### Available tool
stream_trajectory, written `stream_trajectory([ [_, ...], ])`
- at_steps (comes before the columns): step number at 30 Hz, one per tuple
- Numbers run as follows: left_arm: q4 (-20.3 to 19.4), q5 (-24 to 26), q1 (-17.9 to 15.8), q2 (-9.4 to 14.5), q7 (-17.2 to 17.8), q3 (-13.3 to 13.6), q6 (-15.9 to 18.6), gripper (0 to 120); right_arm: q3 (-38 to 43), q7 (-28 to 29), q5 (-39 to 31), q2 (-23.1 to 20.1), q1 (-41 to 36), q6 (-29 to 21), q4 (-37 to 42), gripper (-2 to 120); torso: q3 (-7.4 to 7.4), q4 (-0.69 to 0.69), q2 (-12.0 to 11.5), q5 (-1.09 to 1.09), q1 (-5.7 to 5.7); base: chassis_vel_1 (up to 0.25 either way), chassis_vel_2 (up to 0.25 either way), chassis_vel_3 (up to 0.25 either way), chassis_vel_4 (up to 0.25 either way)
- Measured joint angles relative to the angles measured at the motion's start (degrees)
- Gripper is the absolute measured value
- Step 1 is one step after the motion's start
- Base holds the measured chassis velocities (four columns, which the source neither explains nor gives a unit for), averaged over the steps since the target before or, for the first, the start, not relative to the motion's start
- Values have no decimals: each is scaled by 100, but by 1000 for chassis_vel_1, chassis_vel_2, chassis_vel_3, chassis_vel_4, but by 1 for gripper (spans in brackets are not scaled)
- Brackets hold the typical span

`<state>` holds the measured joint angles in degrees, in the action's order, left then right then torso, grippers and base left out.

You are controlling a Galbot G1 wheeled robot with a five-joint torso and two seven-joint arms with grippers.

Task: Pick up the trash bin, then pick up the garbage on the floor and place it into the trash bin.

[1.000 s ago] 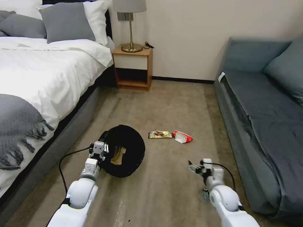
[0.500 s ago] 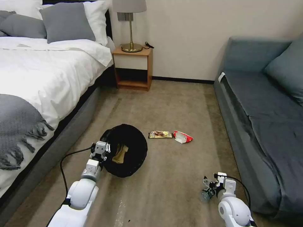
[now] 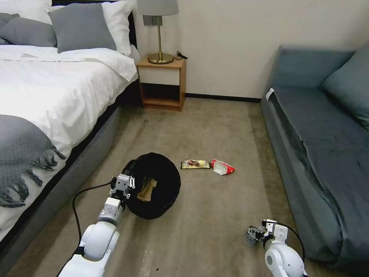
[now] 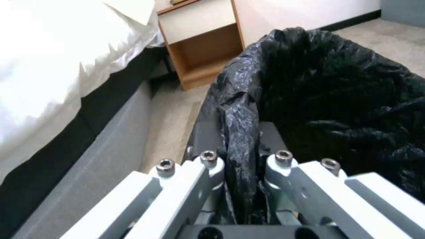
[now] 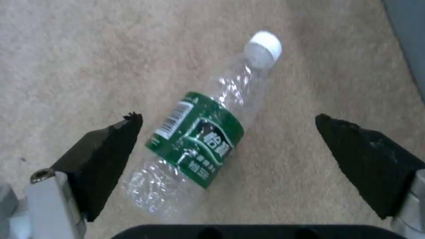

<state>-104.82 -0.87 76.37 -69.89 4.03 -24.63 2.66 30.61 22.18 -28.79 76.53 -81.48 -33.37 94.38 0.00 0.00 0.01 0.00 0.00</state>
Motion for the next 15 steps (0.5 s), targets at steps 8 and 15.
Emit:
stream_trajectory([
  [8,-73,-11,111,3,3,-61,-20,6,-5,-242,27,44,108,156,-364,99,0,0,0,0,0,0,0,0,0],
  [15,-126,-50,214,-35,5,-95,-45,6,-33,-377,53,49,184,210,-504,99,0,0,0,0,0,0,0,0,0],
])
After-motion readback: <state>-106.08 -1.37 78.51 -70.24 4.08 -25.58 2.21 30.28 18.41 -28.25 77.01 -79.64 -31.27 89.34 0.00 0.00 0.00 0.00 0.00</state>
